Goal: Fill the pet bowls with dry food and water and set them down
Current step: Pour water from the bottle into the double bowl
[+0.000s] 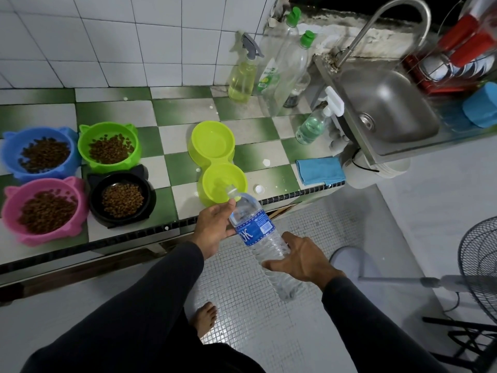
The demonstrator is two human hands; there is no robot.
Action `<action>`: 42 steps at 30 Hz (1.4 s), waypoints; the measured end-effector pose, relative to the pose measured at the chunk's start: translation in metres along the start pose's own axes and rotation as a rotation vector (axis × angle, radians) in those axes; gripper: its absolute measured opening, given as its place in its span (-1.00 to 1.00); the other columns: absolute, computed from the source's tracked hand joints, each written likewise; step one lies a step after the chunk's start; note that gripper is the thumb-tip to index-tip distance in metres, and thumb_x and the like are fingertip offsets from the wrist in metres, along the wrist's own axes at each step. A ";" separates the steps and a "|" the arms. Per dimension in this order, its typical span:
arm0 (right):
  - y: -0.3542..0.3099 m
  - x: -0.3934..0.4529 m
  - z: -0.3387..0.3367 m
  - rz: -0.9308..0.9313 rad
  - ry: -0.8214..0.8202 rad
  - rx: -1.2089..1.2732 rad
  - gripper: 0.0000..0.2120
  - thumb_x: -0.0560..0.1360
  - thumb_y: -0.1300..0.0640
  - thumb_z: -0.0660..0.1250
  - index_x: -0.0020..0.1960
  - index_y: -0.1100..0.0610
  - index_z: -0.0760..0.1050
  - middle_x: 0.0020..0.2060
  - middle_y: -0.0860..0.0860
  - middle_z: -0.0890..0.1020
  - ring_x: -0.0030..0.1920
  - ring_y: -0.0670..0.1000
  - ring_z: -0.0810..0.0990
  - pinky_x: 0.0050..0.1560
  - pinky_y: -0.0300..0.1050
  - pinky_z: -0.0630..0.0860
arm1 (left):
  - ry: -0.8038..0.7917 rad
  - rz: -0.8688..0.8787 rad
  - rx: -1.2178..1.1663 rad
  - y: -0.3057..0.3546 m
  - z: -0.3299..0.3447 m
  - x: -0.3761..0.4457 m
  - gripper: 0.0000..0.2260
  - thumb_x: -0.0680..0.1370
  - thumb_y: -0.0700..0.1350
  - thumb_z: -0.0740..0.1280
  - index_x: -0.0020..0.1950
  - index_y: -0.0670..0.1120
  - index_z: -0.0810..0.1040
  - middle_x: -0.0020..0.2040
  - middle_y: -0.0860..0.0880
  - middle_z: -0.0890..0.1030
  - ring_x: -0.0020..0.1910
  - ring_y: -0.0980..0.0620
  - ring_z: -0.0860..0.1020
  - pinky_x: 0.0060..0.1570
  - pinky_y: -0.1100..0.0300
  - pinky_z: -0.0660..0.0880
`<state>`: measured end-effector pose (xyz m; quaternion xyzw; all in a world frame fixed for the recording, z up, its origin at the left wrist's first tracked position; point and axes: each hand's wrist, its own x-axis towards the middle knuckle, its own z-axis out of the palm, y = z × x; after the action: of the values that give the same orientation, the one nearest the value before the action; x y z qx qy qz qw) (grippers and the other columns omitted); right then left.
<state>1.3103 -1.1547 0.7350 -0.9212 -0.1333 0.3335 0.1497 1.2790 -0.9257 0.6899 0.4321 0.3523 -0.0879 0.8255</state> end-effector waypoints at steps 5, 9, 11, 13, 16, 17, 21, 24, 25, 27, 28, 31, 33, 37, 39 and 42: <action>0.000 0.000 -0.001 -0.004 -0.007 0.010 -0.48 0.25 -0.46 0.44 0.01 -0.17 0.42 -0.17 -0.17 0.62 -0.17 -0.17 0.60 -0.10 -0.17 0.52 | 0.004 0.004 0.007 0.000 0.000 0.002 -0.69 0.63 0.05 0.37 0.25 -0.13 0.60 0.10 -0.10 0.73 0.03 -0.07 0.73 -0.04 0.00 0.68; 0.000 0.000 -0.001 -0.012 -0.001 0.022 -0.48 0.26 -0.47 0.43 0.03 -0.17 0.43 -0.16 -0.17 0.62 -0.16 -0.17 0.60 -0.10 -0.17 0.51 | 0.005 0.004 0.009 0.001 0.001 0.002 -0.71 0.62 0.06 0.37 0.22 -0.11 0.61 0.10 -0.09 0.73 0.02 -0.06 0.73 -0.12 0.06 0.67; 0.000 0.000 -0.001 -0.014 -0.001 0.017 -0.48 0.26 -0.47 0.43 0.03 -0.17 0.43 -0.16 -0.17 0.62 -0.16 -0.17 0.60 -0.11 -0.17 0.50 | 0.003 0.004 0.008 0.001 0.001 0.001 -0.72 0.63 0.05 0.36 0.21 -0.11 0.61 0.09 -0.08 0.74 0.01 -0.05 0.73 -0.14 0.08 0.67; 0.000 0.000 -0.002 -0.014 -0.002 0.008 -0.46 0.25 -0.48 0.41 0.02 -0.16 0.43 -0.16 -0.16 0.62 -0.16 -0.16 0.60 -0.10 -0.17 0.51 | 0.005 0.000 0.005 0.000 0.000 0.002 -0.71 0.63 0.05 0.36 0.23 -0.12 0.60 0.10 -0.09 0.73 0.02 -0.07 0.73 -0.10 0.05 0.68; 0.000 0.001 -0.002 -0.019 0.004 -0.008 -0.48 0.25 -0.48 0.41 0.00 -0.16 0.43 -0.17 -0.15 0.62 -0.17 -0.16 0.60 -0.11 -0.17 0.52 | 0.015 -0.008 0.002 0.000 0.000 0.003 -0.69 0.62 0.06 0.37 0.24 -0.13 0.60 0.12 -0.10 0.73 0.04 -0.09 0.73 -0.03 0.00 0.68; 0.001 0.001 -0.002 -0.022 0.005 -0.012 -0.49 0.26 -0.47 0.42 0.00 -0.16 0.42 -0.18 -0.15 0.62 -0.17 -0.16 0.60 -0.11 -0.17 0.52 | 0.015 -0.009 0.001 0.000 0.000 0.003 -0.69 0.62 0.06 0.37 0.24 -0.12 0.60 0.11 -0.10 0.73 0.04 -0.08 0.73 -0.03 0.00 0.68; 0.003 0.002 0.000 -0.036 0.006 0.001 -0.51 0.28 -0.46 0.43 -0.01 -0.17 0.41 -0.19 -0.17 0.62 -0.19 -0.18 0.60 -0.12 -0.19 0.52 | 0.011 -0.010 -0.005 0.000 0.000 0.002 -0.70 0.62 0.06 0.38 0.23 -0.11 0.60 0.11 -0.09 0.73 0.04 -0.08 0.73 -0.04 0.00 0.67; 0.004 0.003 0.001 -0.032 0.004 -0.008 -0.48 0.28 -0.46 0.44 0.03 -0.15 0.43 -0.18 -0.16 0.62 -0.18 -0.17 0.60 -0.10 -0.18 0.54 | 0.010 -0.012 -0.012 -0.001 -0.001 0.003 -0.71 0.62 0.06 0.38 0.23 -0.11 0.60 0.11 -0.10 0.73 0.03 -0.08 0.73 -0.02 -0.02 0.68; 0.004 0.003 0.001 -0.031 0.005 -0.017 -0.48 0.28 -0.46 0.44 0.04 -0.15 0.43 -0.17 -0.16 0.62 -0.18 -0.17 0.60 -0.11 -0.18 0.52 | 0.009 -0.012 -0.011 -0.001 -0.001 0.003 -0.70 0.62 0.06 0.38 0.24 -0.11 0.60 0.12 -0.10 0.73 0.04 -0.08 0.73 -0.01 -0.04 0.68; 0.005 0.004 0.001 -0.028 0.008 -0.035 -0.46 0.28 -0.47 0.43 0.05 -0.13 0.44 -0.17 -0.16 0.61 -0.18 -0.18 0.59 -0.11 -0.18 0.51 | 0.009 -0.011 -0.007 -0.001 -0.001 0.003 -0.68 0.62 0.06 0.38 0.25 -0.12 0.59 0.13 -0.10 0.72 0.05 -0.08 0.73 0.00 -0.04 0.68; 0.006 0.005 0.002 -0.027 0.009 -0.043 -0.45 0.28 -0.48 0.42 0.05 -0.13 0.44 -0.17 -0.16 0.61 -0.17 -0.17 0.59 -0.11 -0.18 0.52 | 0.010 -0.010 -0.008 -0.001 -0.001 0.003 -0.69 0.62 0.06 0.38 0.25 -0.12 0.60 0.12 -0.09 0.72 0.04 -0.08 0.73 -0.01 -0.04 0.68; 0.006 0.005 0.003 -0.024 0.016 -0.044 -0.40 0.24 -0.52 0.39 0.05 -0.13 0.44 -0.17 -0.16 0.62 -0.17 -0.16 0.59 -0.10 -0.16 0.53 | 0.006 -0.011 -0.015 0.000 0.000 0.002 -0.70 0.62 0.05 0.38 0.24 -0.12 0.60 0.11 -0.09 0.73 0.03 -0.08 0.73 -0.02 -0.03 0.68; 0.007 0.005 0.003 -0.019 0.017 -0.050 -0.42 0.24 -0.51 0.40 0.04 -0.13 0.44 -0.17 -0.16 0.61 -0.17 -0.16 0.59 -0.11 -0.15 0.53 | 0.008 -0.011 -0.019 0.000 0.001 0.002 -0.71 0.63 0.04 0.37 0.22 -0.12 0.61 0.10 -0.09 0.73 0.02 -0.08 0.73 -0.06 0.00 0.68; 0.008 0.006 0.003 -0.010 0.019 -0.041 -0.39 0.22 -0.51 0.41 0.06 -0.11 0.46 -0.15 -0.14 0.64 -0.16 -0.14 0.61 -0.05 -0.09 0.59 | 0.008 -0.011 -0.023 0.000 0.002 0.001 -0.72 0.63 0.03 0.37 0.21 -0.14 0.61 0.09 -0.10 0.74 0.01 -0.08 0.73 -0.06 0.00 0.68; 0.008 0.006 0.003 -0.008 0.008 -0.037 -0.39 0.23 -0.50 0.42 0.07 -0.11 0.46 -0.14 -0.14 0.64 -0.15 -0.13 0.61 -0.03 -0.08 0.60 | 0.006 -0.010 -0.019 0.000 0.002 0.000 -0.72 0.63 0.03 0.37 0.21 -0.13 0.61 0.09 -0.09 0.74 0.01 -0.08 0.73 -0.08 0.02 0.68; 0.007 0.006 0.003 -0.014 0.013 -0.021 -0.41 0.22 -0.51 0.40 0.03 -0.13 0.45 -0.17 -0.15 0.63 -0.17 -0.15 0.61 -0.05 -0.09 0.59 | 0.008 -0.013 -0.025 0.001 0.003 0.001 -0.71 0.62 0.04 0.38 0.23 -0.13 0.60 0.10 -0.09 0.73 0.02 -0.08 0.73 -0.12 0.05 0.67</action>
<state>1.3136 -1.1590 0.7268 -0.9239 -0.1425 0.3249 0.1431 1.2815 -0.9271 0.6915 0.4201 0.3595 -0.0869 0.8287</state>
